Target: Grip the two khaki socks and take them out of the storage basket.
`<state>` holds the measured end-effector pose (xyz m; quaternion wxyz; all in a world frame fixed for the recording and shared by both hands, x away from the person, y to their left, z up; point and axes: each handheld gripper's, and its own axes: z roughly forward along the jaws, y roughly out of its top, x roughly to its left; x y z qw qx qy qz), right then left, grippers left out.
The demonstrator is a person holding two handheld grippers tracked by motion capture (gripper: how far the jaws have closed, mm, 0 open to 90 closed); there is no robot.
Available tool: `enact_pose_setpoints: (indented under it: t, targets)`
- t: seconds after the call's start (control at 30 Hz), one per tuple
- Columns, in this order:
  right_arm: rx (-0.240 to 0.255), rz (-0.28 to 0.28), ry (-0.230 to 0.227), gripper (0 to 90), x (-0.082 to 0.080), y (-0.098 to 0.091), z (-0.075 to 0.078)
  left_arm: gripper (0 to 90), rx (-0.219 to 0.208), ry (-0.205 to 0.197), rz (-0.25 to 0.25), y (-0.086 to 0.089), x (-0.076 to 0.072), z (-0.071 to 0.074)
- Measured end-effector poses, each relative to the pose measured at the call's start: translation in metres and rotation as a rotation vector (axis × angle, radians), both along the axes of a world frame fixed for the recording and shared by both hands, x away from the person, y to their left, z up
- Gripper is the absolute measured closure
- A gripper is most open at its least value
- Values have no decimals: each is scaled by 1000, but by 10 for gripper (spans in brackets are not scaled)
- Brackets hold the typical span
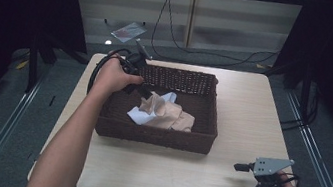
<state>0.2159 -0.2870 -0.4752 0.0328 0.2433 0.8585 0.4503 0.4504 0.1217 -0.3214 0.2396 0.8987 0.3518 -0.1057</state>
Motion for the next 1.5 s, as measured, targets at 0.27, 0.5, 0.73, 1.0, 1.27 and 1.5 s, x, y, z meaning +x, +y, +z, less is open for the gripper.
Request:
enact_pose_setpoints:
  t: [0.27,0.5,0.73,1.0,1.27,1.5]
  targets:
    - [-1,1,1,15,0,1,0,856,-10,21,-25,0,-8,15]
    - [0,1,2,15,0,0,0,855,-31,32,-49,-2,-16,26]
    - [2,6,4,15,0,1,0,855,-53,45,-97,-6,-27,37]
    - [1,0,6,15,-1,0,1,855,-42,40,-177,-10,-43,44]
    - [2,0,5,15,-1,0,0,854,-40,27,-240,-16,-61,48]
    - [-1,1,2,15,0,0,0,853,-43,34,-280,-20,-75,41]
